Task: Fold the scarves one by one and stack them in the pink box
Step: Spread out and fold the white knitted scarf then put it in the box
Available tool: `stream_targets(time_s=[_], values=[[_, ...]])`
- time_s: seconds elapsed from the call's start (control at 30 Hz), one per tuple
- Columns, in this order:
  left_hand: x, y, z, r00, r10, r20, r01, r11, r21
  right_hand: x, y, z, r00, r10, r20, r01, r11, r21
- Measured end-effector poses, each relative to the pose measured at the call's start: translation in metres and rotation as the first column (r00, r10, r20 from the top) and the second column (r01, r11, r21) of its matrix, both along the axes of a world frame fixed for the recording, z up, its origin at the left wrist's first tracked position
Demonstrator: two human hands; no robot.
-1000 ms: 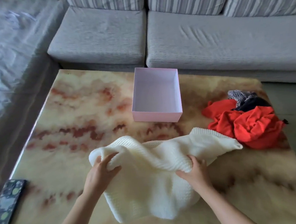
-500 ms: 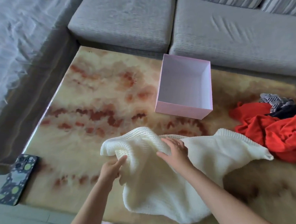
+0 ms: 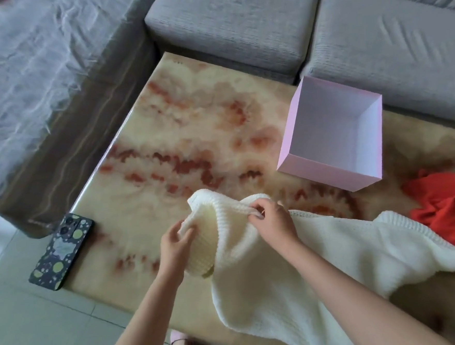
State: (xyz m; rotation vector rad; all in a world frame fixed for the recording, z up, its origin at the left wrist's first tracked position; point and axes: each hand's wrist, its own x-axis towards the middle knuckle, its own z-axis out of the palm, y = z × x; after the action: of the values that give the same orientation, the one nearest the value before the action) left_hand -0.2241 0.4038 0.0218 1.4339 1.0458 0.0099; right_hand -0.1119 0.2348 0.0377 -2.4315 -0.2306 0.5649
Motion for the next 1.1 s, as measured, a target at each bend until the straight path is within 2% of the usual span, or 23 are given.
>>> stream_targets(time_s=[0.07, 0.13, 0.2, 0.27, 0.33, 0.4, 0.47, 0.53, 0.63, 0.73, 0.9, 1.0, 1.1], values=[[-0.005, 0.02, 0.001, 0.994, 0.096, 0.045, -0.1, 0.99, 0.101, 0.002, -0.002, 0.005, 0.99, -0.088, 0.108, 0.081, 0.994, 0.072], [-0.011, 0.043, -0.004, 0.99, 0.139, 0.028, -0.141, 0.97, 0.2, 0.002, -0.007, 0.003, 0.978, -0.052, 0.202, 0.053, 0.999, 0.002], [-0.016, 0.062, -0.011, 0.99, 0.122, -0.077, -0.096, 0.956, 0.277, 0.001, -0.012, -0.005, 0.989, 0.064, 0.134, -0.035, 0.976, -0.214], [-0.019, 0.071, -0.017, 0.979, 0.094, -0.179, -0.039, 0.956, 0.291, 0.0, -0.011, -0.013, 0.99, 0.138, -0.031, -0.139, 0.904, -0.403], [-0.022, 0.074, -0.024, 0.972, 0.061, -0.226, 0.002, 0.963, 0.268, 0.001, -0.003, -0.016, 0.984, 0.172, -0.055, -0.178, 0.868, -0.464], [-0.022, 0.075, -0.028, 0.972, 0.006, -0.234, 0.049, 0.972, 0.228, 0.004, 0.014, -0.014, 0.969, 0.212, 0.126, -0.144, 0.901, -0.409], [-0.022, 0.077, -0.032, 0.978, -0.012, -0.21, 0.048, 0.985, 0.168, 0.009, 0.04, -0.012, 0.929, 0.278, 0.244, -0.21, 0.939, -0.272], [-0.023, 0.08, -0.035, 0.967, -0.01, -0.254, 0.054, 0.985, 0.167, 0.015, 0.067, -0.012, 0.916, 0.369, 0.16, -0.336, 0.921, -0.196], [-0.029, 0.086, -0.04, 0.932, 0.016, -0.363, 0.077, 0.968, 0.24, 0.018, 0.09, -0.017, 0.912, 0.397, -0.099, -0.408, 0.864, -0.294], [-0.034, 0.091, -0.048, 0.924, 0.099, -0.37, -0.025, 0.98, 0.199, 0.01, 0.088, -0.022, 0.867, 0.421, -0.266, -0.491, 0.81, -0.319], [-0.027, 0.091, -0.036, 0.925, 0.284, -0.251, -0.302, 0.953, -0.033, -0.025, 0.065, -0.023, 0.764, 0.569, -0.305, -0.641, 0.726, -0.25], [-0.022, 0.094, -0.032, 0.929, 0.256, -0.267, -0.27, 0.963, -0.016, -0.025, 0.056, -0.013, 0.74, 0.621, -0.258, -0.673, 0.69, -0.267], [-0.021, 0.09, -0.029, 0.93, 0.144, -0.339, -0.154, 0.988, -0.003, -0.009, 0.067, -0.008, 0.787, 0.608, -0.107, -0.615, 0.757, -0.22]])
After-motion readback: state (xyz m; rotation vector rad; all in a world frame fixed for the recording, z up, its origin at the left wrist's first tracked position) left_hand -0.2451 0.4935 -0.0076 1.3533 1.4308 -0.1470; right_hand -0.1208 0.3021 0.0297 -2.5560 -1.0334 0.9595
